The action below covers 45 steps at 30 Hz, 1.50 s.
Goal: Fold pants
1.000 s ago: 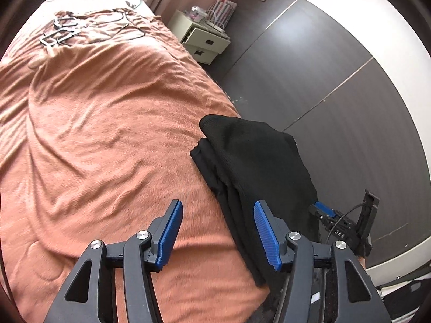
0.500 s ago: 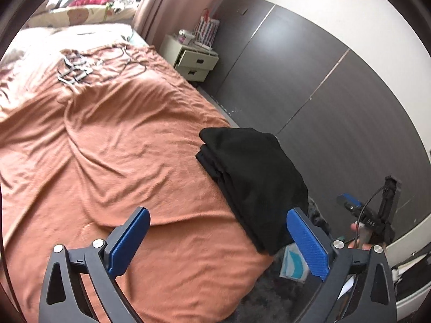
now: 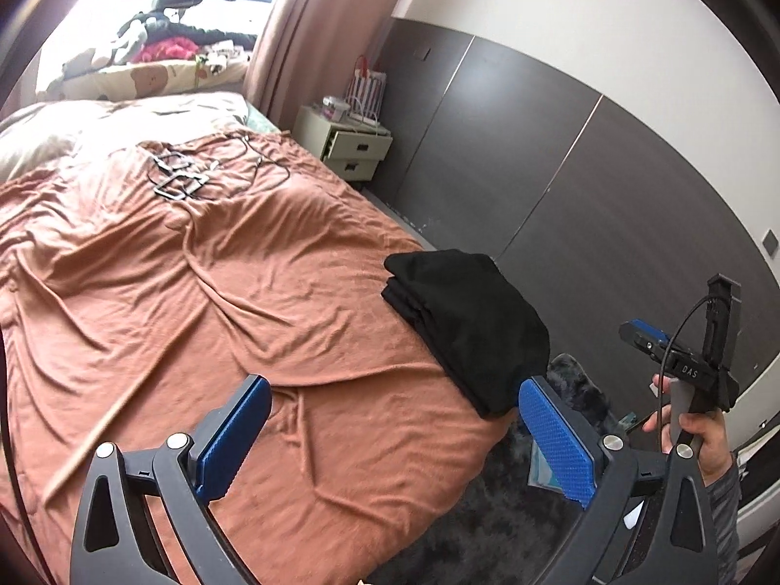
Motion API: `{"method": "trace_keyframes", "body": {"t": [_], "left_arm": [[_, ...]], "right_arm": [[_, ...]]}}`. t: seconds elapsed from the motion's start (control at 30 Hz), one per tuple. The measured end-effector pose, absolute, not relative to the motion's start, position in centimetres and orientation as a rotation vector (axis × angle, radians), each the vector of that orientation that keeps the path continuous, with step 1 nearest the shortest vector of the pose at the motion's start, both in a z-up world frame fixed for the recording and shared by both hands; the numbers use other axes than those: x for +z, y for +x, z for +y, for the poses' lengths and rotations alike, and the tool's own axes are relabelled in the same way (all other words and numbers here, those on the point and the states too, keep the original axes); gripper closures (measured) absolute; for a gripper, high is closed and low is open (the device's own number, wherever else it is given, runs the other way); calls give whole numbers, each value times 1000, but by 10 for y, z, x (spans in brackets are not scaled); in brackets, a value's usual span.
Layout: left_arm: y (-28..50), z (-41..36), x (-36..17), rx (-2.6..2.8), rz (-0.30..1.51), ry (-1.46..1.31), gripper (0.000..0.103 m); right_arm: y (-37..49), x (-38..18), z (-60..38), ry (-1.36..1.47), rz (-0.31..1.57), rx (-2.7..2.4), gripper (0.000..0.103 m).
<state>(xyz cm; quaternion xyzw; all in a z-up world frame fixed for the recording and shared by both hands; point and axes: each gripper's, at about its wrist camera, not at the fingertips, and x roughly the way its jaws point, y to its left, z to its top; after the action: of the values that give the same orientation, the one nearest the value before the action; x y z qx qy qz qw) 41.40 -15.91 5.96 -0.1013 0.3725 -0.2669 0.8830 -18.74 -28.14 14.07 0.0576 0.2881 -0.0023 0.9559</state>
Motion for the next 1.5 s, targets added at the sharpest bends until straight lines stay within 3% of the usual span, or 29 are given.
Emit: {"method": "trace_keyframes", "body": {"t": [0.9,1.5], "left_arm": [[262,-47,114,-400,620,-190,1],[154,-6,106,-248,549,-201,1]], "right_arm": [[-283,146,-185,72,507,142,0],[-335,138,-162,101,496,258,0]]}}
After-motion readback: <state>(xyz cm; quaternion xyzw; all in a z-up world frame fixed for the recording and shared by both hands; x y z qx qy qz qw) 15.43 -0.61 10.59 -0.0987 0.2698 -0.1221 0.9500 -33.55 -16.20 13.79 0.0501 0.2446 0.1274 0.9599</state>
